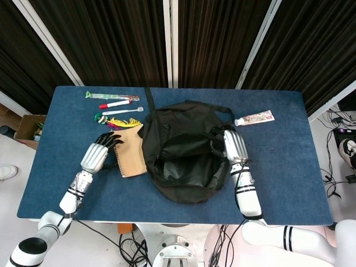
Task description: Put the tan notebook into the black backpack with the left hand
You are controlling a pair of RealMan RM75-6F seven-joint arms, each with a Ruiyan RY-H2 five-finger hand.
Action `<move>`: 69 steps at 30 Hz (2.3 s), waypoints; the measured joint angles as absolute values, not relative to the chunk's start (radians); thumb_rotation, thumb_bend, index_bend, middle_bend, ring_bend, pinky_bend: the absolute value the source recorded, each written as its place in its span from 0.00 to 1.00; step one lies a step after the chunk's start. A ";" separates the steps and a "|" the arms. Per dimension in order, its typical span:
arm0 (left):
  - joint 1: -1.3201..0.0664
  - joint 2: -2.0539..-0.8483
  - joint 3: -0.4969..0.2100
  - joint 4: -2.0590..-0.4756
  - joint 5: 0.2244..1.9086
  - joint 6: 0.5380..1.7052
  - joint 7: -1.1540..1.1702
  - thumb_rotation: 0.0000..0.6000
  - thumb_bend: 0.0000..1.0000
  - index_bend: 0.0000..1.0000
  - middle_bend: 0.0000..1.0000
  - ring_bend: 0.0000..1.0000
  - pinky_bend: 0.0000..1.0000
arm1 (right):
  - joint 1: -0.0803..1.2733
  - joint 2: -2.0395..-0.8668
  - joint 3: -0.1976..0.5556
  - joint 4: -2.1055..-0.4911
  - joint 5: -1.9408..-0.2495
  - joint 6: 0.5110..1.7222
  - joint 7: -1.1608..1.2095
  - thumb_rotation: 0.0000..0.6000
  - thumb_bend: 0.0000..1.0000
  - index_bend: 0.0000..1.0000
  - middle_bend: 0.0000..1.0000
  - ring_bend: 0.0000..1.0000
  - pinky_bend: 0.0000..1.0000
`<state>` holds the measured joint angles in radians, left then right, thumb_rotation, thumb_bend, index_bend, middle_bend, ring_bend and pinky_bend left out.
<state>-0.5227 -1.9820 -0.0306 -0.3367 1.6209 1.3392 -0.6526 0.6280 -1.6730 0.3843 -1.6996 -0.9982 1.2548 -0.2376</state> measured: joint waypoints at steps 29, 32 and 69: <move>-0.483 -2.006 0.034 -0.244 1.651 1.564 -0.519 1.00 0.42 0.68 0.55 0.40 0.22 | 0.628 -1.662 0.386 -1.692 -1.003 1.247 -0.202 1.00 0.58 0.72 0.59 0.38 0.24; -0.459 -1.997 0.040 -0.242 1.654 1.611 -0.512 1.00 0.42 0.70 0.58 0.43 0.24 | 0.630 -1.662 0.386 -1.694 -1.004 1.247 -0.204 1.00 0.58 0.72 0.59 0.38 0.24; -0.739 -1.981 0.132 -0.467 1.951 2.090 -0.086 1.00 0.40 0.73 0.69 0.54 0.45 | 0.748 -1.700 0.529 -1.725 -0.880 1.241 -0.213 1.00 0.58 0.72 0.59 0.38 0.24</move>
